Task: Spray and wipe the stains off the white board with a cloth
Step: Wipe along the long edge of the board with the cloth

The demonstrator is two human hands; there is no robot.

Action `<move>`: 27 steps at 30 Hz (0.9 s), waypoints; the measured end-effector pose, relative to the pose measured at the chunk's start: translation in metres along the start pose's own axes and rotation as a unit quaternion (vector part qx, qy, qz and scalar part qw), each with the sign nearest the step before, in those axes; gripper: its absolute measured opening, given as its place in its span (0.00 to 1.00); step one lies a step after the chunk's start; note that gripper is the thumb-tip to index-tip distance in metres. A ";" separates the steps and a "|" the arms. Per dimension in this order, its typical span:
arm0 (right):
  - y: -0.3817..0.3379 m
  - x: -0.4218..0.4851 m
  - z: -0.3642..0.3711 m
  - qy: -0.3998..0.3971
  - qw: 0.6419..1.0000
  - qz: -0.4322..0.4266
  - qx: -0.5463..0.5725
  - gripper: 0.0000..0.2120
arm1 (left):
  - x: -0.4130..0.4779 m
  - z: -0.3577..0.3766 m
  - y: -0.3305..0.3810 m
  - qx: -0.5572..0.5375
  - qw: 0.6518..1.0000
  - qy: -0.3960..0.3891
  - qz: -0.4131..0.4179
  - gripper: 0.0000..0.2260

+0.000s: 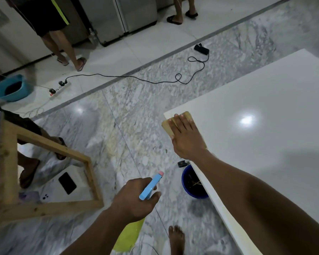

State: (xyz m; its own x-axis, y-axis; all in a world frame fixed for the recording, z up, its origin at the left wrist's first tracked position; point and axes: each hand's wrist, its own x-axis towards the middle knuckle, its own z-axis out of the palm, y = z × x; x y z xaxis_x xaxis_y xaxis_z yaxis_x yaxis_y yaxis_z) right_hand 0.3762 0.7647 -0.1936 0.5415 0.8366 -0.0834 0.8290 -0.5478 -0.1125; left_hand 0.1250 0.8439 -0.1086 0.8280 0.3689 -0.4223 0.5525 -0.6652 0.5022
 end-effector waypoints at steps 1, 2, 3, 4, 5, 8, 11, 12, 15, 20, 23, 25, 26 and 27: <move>0.001 -0.009 0.001 0.000 1.000 0.001 0.002 0.34 | -0.004 0.001 0.002 0.000 1.000 -0.002 0.000 0.11; 0.002 -0.020 0.002 0.001 1.000 0.004 0.001 0.33 | -0.008 0.003 0.004 0.003 1.000 -0.002 0.002 0.11; 0.003 -0.031 0.004 -0.001 1.000 0.005 0.000 0.33 | -0.014 0.005 0.006 0.005 1.000 -0.002 0.004 0.11; 0.004 -0.042 0.005 -0.002 1.000 0.006 0.000 0.33 | -0.019 0.006 0.008 0.007 1.000 -0.004 0.005 0.11; 0.004 -0.055 0.005 -0.002 1.000 0.009 -0.001 0.33 | -0.026 0.008 0.012 0.010 1.000 -0.004 0.008 0.11; 0.004 -0.096 0.008 0.000 1.000 0.012 -0.001 0.33 | -0.051 0.020 0.022 0.020 1.000 -0.006 0.015 0.11; 0.005 -0.144 0.012 0.002 1.000 0.018 -0.007 0.33 | -0.084 0.038 0.031 0.024 0.999 -0.006 0.024 0.11; 0.005 -0.159 0.014 0.001 1.000 0.022 -0.009 0.33 | -0.095 0.044 0.032 0.025 0.999 -0.006 0.026 0.12; 0.003 -0.212 0.018 0.002 1.000 0.027 -0.006 0.33 | -0.134 0.068 0.038 0.026 0.999 -0.006 0.036 0.11; 0.004 -0.299 0.025 0.013 0.999 0.024 -0.026 0.33 | -0.198 0.114 0.043 0.032 0.998 -0.006 0.048 0.11; 0.005 -0.345 0.033 0.010 0.999 0.027 -0.041 0.33 | -0.228 0.142 0.047 0.024 0.998 -0.034 0.046 0.10; 0.006 -0.371 0.035 0.010 0.998 0.035 -0.042 0.33 | -0.246 0.159 0.056 0.019 0.998 -0.043 0.051 0.09; 0.006 -0.386 0.036 0.011 0.998 0.042 -0.040 0.33 | -0.254 0.167 0.061 0.020 0.997 -0.047 0.055 0.09; 0.006 -0.399 0.037 0.013 0.998 0.045 -0.040 0.33 | -0.260 0.173 0.066 0.024 0.997 -0.050 0.060 0.09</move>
State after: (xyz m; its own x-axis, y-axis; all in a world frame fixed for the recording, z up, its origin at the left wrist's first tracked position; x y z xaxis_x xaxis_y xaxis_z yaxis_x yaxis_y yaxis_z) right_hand 0.1597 0.4277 -0.1974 0.6173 0.7842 -0.0629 0.7845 -0.6196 -0.0256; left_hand -0.0706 0.5917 -0.0966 0.8728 0.2204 -0.4355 0.4432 -0.7318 0.5177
